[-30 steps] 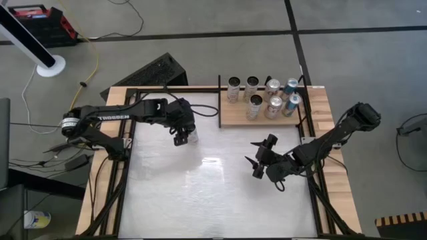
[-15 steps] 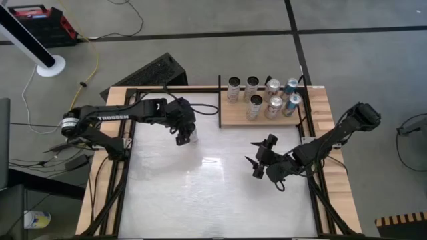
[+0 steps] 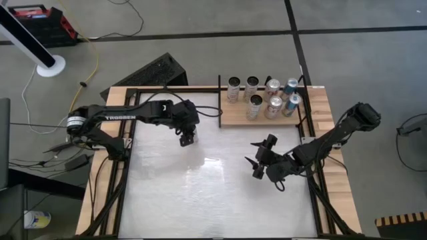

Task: Place canned beverage on shelf
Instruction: Put the white and pink soda can on the shelf aligned with the other white and pink soda can

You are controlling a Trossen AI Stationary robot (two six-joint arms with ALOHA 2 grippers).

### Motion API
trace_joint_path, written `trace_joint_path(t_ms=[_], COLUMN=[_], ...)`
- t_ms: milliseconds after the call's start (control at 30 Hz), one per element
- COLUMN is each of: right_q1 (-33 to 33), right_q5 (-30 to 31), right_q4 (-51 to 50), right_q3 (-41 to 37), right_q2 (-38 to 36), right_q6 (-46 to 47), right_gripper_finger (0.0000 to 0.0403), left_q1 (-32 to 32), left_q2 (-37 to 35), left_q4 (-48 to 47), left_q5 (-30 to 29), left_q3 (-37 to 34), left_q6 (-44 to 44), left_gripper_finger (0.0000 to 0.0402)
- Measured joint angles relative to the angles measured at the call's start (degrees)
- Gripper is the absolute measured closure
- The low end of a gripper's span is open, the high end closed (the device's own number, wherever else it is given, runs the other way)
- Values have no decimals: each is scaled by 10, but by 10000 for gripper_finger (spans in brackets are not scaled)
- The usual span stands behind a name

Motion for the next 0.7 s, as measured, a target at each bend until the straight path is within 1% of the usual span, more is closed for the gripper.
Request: trace_joint_path(t_ms=[67, 400, 467, 600, 700], right_q1=[-3, -4, -4, -4, -4], right_q5=[-5, -7, -7, -7, -7], right_q4=[-1, 0, -1, -1, -1], right_q3=[0, 0, 0, 0, 0], right_q2=[0, 0, 0, 0, 0], right_q6=[0, 0, 0, 0, 0], right_gripper_finger=[81, 81, 81, 81, 81], left_q1=[0, 2, 2, 2, 2], left_q2=[2, 2, 2, 2, 2], left_q4=[11, -6, -9, -9, -9], left_q5=[0, -1, 0, 0, 0], left_q3=[0, 0, 0, 0, 0], left_q6=[-1, -5, -9, -10, -11], left_gripper_finger=[110, 113, 122, 156, 161])
